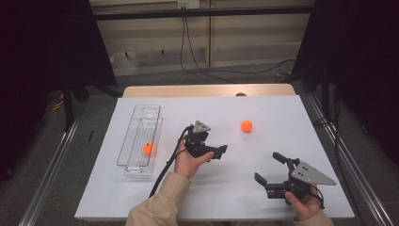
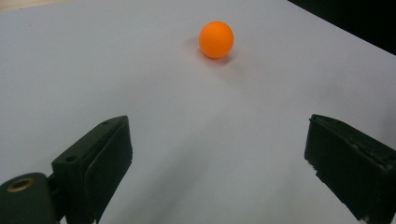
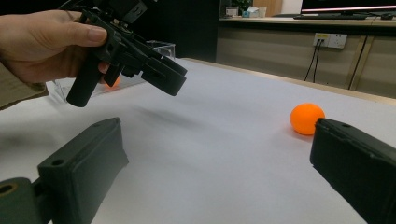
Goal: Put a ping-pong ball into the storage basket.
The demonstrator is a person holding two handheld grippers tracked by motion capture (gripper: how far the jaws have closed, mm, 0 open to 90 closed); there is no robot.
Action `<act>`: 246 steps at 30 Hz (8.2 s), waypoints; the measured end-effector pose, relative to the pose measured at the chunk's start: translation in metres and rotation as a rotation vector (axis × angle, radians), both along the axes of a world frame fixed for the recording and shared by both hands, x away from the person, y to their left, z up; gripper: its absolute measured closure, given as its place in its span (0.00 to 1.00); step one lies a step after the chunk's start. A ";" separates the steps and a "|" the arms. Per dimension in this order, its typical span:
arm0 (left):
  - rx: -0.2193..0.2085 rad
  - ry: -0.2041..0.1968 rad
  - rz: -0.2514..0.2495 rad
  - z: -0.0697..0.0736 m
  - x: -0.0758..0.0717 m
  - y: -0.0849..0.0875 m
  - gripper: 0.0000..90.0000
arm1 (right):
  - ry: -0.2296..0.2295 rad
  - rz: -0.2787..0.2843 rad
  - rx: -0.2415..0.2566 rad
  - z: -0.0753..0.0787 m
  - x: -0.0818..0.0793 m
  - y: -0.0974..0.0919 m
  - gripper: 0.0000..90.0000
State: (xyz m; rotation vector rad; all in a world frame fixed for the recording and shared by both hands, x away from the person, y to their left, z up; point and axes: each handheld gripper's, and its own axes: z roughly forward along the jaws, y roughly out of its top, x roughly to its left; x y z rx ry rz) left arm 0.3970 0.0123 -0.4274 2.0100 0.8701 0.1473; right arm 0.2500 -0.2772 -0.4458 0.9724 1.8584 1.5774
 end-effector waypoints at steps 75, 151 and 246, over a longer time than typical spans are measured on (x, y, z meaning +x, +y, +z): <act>-0.017 -0.009 -0.008 -0.008 0.013 -0.030 0.08 | 0.005 0.002 -0.001 0.000 0.000 -0.001 0.03; -0.002 -0.032 0.003 -0.024 0.036 -0.067 0.08 | 0.006 0.001 0.004 0.000 0.001 -0.001 0.03; 0.018 -0.038 0.031 -0.032 0.057 -0.100 0.10 | 0.005 0.001 0.012 0.000 0.000 -0.001 0.03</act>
